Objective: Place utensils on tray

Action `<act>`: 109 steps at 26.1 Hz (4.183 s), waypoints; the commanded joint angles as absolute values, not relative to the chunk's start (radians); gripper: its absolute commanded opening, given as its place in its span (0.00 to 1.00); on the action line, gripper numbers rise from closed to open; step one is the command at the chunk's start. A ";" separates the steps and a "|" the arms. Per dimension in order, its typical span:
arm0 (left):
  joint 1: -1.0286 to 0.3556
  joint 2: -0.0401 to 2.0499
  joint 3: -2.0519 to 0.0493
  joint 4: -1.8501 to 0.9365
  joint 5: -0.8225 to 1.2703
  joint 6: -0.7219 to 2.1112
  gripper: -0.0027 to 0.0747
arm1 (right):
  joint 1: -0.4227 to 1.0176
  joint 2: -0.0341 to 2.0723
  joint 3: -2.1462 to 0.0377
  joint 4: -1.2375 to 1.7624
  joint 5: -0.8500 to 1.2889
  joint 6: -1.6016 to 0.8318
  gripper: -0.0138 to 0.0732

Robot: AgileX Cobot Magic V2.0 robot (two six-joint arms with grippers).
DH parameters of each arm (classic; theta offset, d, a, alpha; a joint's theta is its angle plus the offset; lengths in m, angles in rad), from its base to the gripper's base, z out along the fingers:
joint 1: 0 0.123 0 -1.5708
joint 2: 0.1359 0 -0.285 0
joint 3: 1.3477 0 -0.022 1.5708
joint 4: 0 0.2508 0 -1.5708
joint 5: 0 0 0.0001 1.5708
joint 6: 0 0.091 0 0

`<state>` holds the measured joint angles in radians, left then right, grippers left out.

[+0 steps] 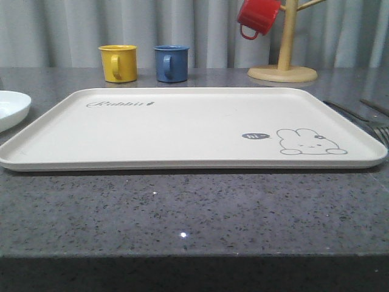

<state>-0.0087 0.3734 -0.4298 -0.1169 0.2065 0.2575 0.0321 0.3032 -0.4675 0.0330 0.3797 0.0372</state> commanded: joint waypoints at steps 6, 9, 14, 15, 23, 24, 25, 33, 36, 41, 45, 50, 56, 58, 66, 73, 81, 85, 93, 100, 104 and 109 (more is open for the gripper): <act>-0.017 0.418 -0.477 -0.182 0.166 0.246 0.78 | 0.028 0.320 -0.504 0.024 0.303 0.031 0.91; -0.023 0.481 -0.514 -0.182 0.214 0.261 0.75 | 0.028 0.320 -0.504 0.024 0.303 0.031 0.91; -0.062 0.647 -0.618 -0.182 0.310 0.328 0.74 | 0.028 0.320 -0.504 0.024 0.303 0.031 0.91; -0.071 0.689 -0.647 -0.182 0.341 0.346 0.74 | 0.028 0.320 -0.504 0.024 0.303 0.031 0.91; -0.107 1.024 -0.909 -0.121 0.652 0.385 0.72 | 0.028 0.320 -0.504 0.024 0.303 0.031 0.91; -0.107 1.050 -0.940 -0.111 0.687 0.385 0.71 | 0.028 0.320 -0.504 0.024 0.303 0.031 0.91; -0.107 1.084 -0.968 -0.101 0.721 0.385 0.69 | 0.028 0.320 -0.504 0.024 0.303 0.031 0.91; -0.127 1.275 -1.105 -0.068 0.896 0.399 0.57 | 0.028 0.320 -0.504 0.024 0.303 0.031 0.91; -0.153 1.333 -1.124 -0.068 0.929 0.415 0.56 | 0.028 0.320 -0.504 0.024 0.303 0.031 0.91; -0.201 1.409 -1.123 -0.023 0.955 0.415 0.56 | 0.028 0.320 -0.504 0.024 0.303 0.031 0.91; -0.211 1.451 -1.123 0.000 0.955 0.415 0.56 | 0.028 0.320 -0.504 0.024 0.303 0.031 0.91; -0.211 1.474 -1.123 0.008 0.943 0.415 0.53 | 0.028 0.320 -0.504 0.024 0.303 0.031 0.91; -0.211 1.476 -1.123 0.021 0.943 0.415 0.38 | 0.028 0.320 -0.504 0.024 0.303 0.031 0.91; -0.211 1.476 -1.123 0.021 0.944 0.415 0.30 | 0.028 0.320 -0.504 0.024 0.303 0.031 0.91; -0.211 1.476 -1.123 0.040 0.947 0.412 0.01 | 0.028 0.320 -0.504 0.024 0.303 0.031 0.91; -0.215 1.444 -1.177 0.059 0.974 0.406 0.01 | 0.028 0.320 -0.504 0.024 0.303 0.031 0.91; -0.274 1.395 -1.297 0.061 1.008 0.403 0.01 | 0.028 0.320 -0.504 0.024 0.303 0.031 0.91; -0.353 1.395 -1.371 0.062 1.049 0.403 0.01 | 0.028 0.320 -0.504 0.024 0.303 0.031 0.91; -0.556 1.412 -1.423 0.095 0.996 0.351 0.01 | 0.028 0.320 -0.504 0.024 0.303 0.031 0.91; -0.685 1.498 -1.460 0.106 1.002 0.340 0.01 | 0.028 0.320 -0.504 0.024 0.303 0.031 0.91; -0.729 1.563 -1.475 0.102 1.007 0.340 0.01 | 0.028 0.320 -0.504 0.024 0.303 0.031 0.91; -0.743 1.620 -1.475 0.054 1.012 0.340 0.01 | 0.028 0.320 -0.504 0.024 0.303 0.031 0.91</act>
<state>-0.7318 1.6334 -1.4393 0.0829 1.0464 0.3513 0.0321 0.3032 -0.4675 0.0330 0.3797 0.0372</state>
